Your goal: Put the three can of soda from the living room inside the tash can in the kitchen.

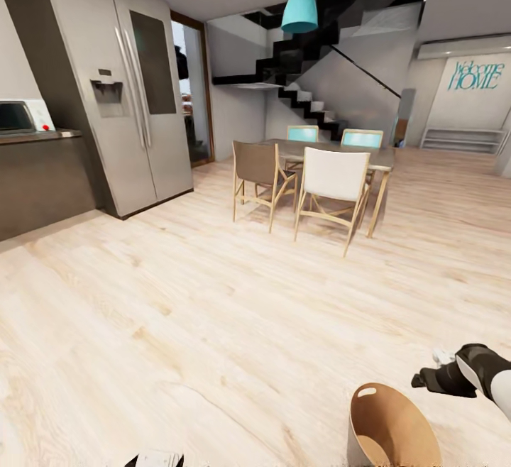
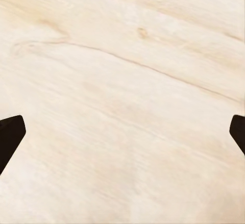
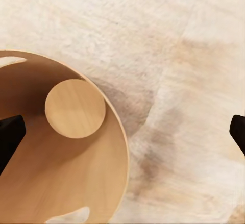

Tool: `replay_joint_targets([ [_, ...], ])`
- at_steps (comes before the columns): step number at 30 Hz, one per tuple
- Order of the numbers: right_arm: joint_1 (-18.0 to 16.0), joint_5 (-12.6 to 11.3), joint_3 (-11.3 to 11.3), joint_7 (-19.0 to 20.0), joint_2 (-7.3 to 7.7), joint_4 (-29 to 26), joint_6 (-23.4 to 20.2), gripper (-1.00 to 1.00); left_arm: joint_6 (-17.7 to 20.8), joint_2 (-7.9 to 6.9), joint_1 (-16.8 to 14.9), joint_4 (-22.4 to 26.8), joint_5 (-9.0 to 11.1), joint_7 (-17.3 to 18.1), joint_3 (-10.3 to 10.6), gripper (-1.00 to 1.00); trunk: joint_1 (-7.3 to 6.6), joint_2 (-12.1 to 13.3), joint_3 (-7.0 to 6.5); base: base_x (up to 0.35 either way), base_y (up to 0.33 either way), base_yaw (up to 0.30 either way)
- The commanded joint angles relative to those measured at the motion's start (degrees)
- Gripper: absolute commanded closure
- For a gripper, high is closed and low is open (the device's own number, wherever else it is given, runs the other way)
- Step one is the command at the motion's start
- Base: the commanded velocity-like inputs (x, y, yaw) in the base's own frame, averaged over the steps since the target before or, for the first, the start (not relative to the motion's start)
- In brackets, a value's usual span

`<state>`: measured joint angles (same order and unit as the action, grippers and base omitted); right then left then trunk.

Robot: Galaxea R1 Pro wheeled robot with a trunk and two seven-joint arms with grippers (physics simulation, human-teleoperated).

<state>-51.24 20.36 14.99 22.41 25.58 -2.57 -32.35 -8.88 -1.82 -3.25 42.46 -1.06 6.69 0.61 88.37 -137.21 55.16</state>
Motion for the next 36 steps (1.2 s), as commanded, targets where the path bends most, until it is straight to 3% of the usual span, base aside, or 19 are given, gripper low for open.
replay_joint_targets([
  [1, 0.2, 0.0, 0.0, 0.0, -0.04, 0.0, 0.0, -1.00, 0.0, 0.00, 0.0, 0.0, 0.0, 0.0, 0.0, -1.00, 0.22, -0.4, 0.27, 0.000, 0.000, 0.000],
  [15, 1.9, 0.0, 0.0, -0.1, -1.44, -0.1, 0.1, -1.00, 0.0, 0.04, 0.0, 0.0, 0.0, 0.0, 0.0, -1.00, 3.30, -6.0, 3.99, 0.000, 0.000, 0.000],
  [23, 2.0, 0.1, 0.0, 0.0, -1.58, -0.2, 0.2, -1.00, -0.1, 0.06, 0.0, 0.0, 0.2, 0.0, 0.0, -1.00, 3.30, -6.0, 4.17, 0.000, 0.000, 0.000],
  [31, 2.0, 0.1, 0.0, 0.0, -1.59, -0.5, 0.2, -1.00, 0.0, 0.07, 0.0, 0.0, 0.1, 0.0, -0.1, -1.00, 3.51, -6.1, 6.34, 0.000, 0.000, 0.000],
  [36, 2.0, 0.1, 0.0, 0.0, -1.56, -0.6, 0.2, -1.00, 0.0, 0.07, 0.0, 0.0, 0.2, 0.0, 0.0, -1.00, 3.51, -6.1, 6.68, 0.000, 0.000, 0.000],
])
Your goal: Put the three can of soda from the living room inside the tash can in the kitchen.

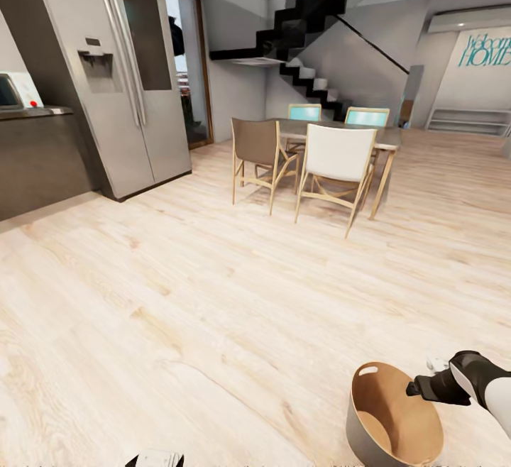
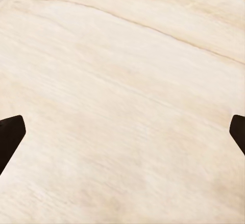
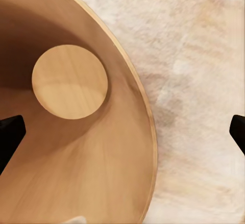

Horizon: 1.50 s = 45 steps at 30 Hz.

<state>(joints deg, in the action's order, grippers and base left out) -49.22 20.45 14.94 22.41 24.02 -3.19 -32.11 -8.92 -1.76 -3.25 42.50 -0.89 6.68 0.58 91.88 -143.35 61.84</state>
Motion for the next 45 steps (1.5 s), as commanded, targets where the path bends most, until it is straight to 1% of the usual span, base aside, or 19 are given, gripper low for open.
replay_joint_targets([
  [1, 0.0, 0.0, 0.0, 0.0, 0.01, 0.0, 0.0, -1.00, 0.0, 0.00, 0.0, 0.0, 0.0, 0.0, 0.0, -1.00, 0.00, 0.0, 0.03, 0.000, 0.000, 0.000],
  [23, 0.0, 0.1, 0.0, 0.0, -0.02, 0.2, 0.0, -1.00, -0.2, -0.01, 0.0, 0.0, 0.1, 0.0, 0.0, -1.00, 0.00, 0.0, 0.16, 0.028, -0.033, 0.000],
  [29, 0.0, 0.1, 0.0, -0.1, -0.03, 0.4, 0.0, -1.00, -0.1, 0.00, 0.0, 0.0, 0.1, 0.0, -0.1, -1.00, 0.15, -0.1, 1.68, 0.002, -0.002, 0.000],
  [38, 0.0, 0.1, 0.0, -0.2, -0.05, 0.5, 0.0, -1.00, 0.0, 0.00, 0.0, 0.0, 0.1, 0.0, -0.1, -1.00, 0.39, -0.2, 4.33, 0.000, 0.000, 0.000],
  [45, 0.0, 0.1, 0.0, -0.2, -0.03, 0.5, 0.3, -1.00, 0.0, 0.00, 0.0, 0.0, 0.1, 0.0, -0.1, -1.00, 0.39, -0.2, 4.91, 0.000, 0.000, 0.000],
])
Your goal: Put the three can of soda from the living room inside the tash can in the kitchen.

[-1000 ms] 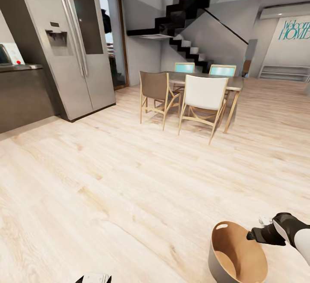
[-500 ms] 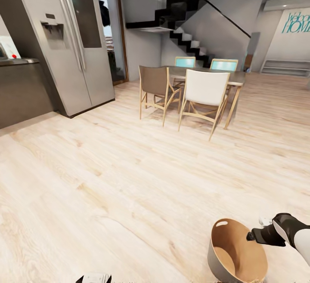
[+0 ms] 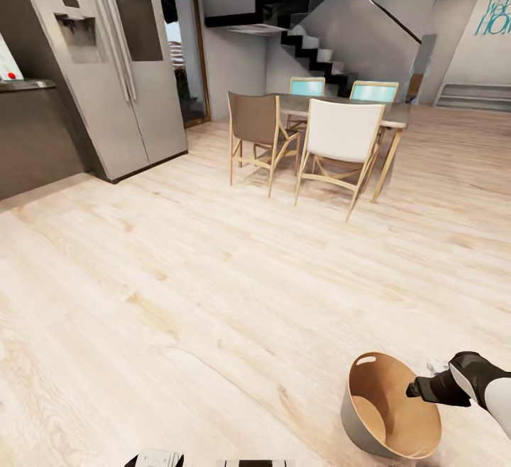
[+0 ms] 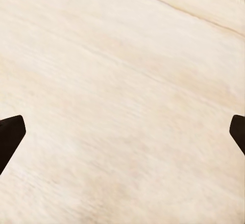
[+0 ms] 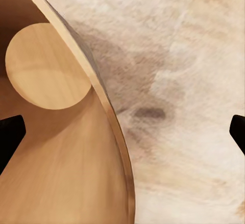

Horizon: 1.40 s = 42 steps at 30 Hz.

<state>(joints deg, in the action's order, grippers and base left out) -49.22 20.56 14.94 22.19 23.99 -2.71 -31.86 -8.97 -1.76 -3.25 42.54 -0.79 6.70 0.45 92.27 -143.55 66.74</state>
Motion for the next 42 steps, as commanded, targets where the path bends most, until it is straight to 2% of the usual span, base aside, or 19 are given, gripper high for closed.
replay_joint_targets([
  [1, 0.0, 0.0, 0.0, 0.0, 0.00, 0.0, 0.2, -1.00, 0.0, 0.00, 0.0, 0.0, 0.0, 0.0, 0.0, -1.00, 0.00, 0.0, 0.06, 0.000, 0.000, 0.000],
  [7, 0.3, 0.0, 0.0, 0.0, -0.06, 0.0, 2.1, -1.00, 0.0, 0.00, 0.0, 0.0, 0.0, 0.1, 0.0, -1.00, 0.00, 0.0, 0.18, 0.000, 0.000, 0.000],
  [14, 0.5, -0.1, -0.1, 0.0, -0.12, 0.0, 2.4, -1.00, 0.0, 0.00, 0.0, 0.0, 0.0, 0.1, 0.0, -1.00, 0.18, -0.1, 2.13, 0.000, 0.000, 0.000],
  [26, 0.6, -0.1, 0.0, 0.0, -0.21, 0.0, 2.4, -1.00, 0.0, 0.00, 0.0, 0.1, 0.0, 0.1, 0.1, -1.00, 0.18, -0.1, 2.61, 0.000, 0.000, 0.000],
  [27, 0.6, 0.0, 0.0, 0.0, -0.21, 0.0, 2.4, 1.00, 0.0, 0.00, 0.0, 0.1, 0.0, 0.1, 0.1, -1.00, 0.18, -0.1, 2.62, 0.000, 0.000, 0.000],
  [42, 1.9, -0.1, -0.2, 0.1, -0.17, -0.7, 3.2, 1.00, 0.0, 0.00, 0.0, 0.0, 0.0, 0.0, 0.0, -1.00, 0.18, -0.1, 2.63, 0.000, 0.000, 0.000],
])
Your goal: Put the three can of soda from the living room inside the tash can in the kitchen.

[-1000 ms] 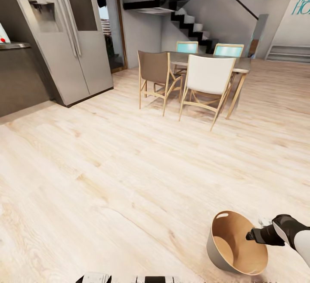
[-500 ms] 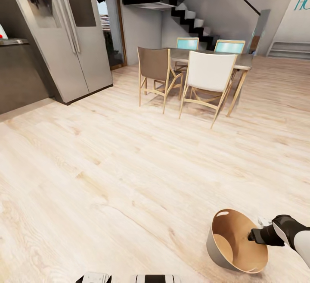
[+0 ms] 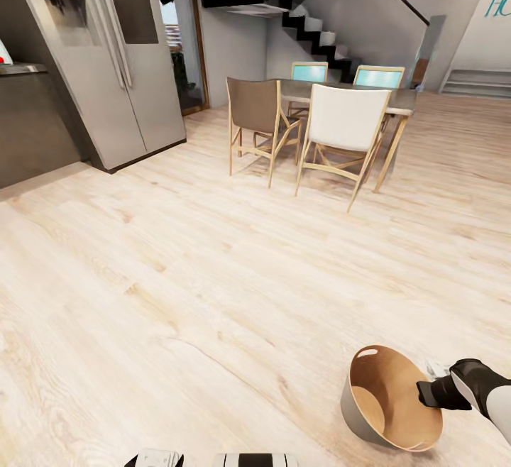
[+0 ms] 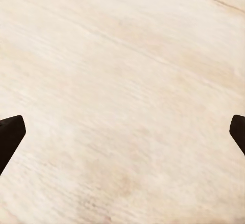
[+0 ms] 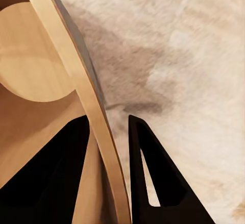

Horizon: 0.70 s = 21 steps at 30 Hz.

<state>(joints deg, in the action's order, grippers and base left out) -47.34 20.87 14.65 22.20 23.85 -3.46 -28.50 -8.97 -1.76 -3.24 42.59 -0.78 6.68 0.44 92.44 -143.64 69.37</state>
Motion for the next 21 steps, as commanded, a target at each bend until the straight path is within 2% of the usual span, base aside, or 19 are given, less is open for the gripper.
replay_joint_targets([
  [1, 0.0, -0.4, 0.1, 0.1, -0.03, 0.0, -0.1, 1.00, 0.0, 0.00, 0.0, 0.0, 0.0, 0.0, 0.0, -1.00, 0.01, 0.0, 0.01, 0.000, 0.000, 0.000],
  [21, 0.1, -0.7, 0.2, 0.2, -0.27, -0.1, 0.0, 1.00, 0.7, 0.00, 0.0, 0.0, -0.1, 0.1, 0.1, -1.00, -0.51, 0.3, -4.42, 0.000, 0.000, 0.000],
])
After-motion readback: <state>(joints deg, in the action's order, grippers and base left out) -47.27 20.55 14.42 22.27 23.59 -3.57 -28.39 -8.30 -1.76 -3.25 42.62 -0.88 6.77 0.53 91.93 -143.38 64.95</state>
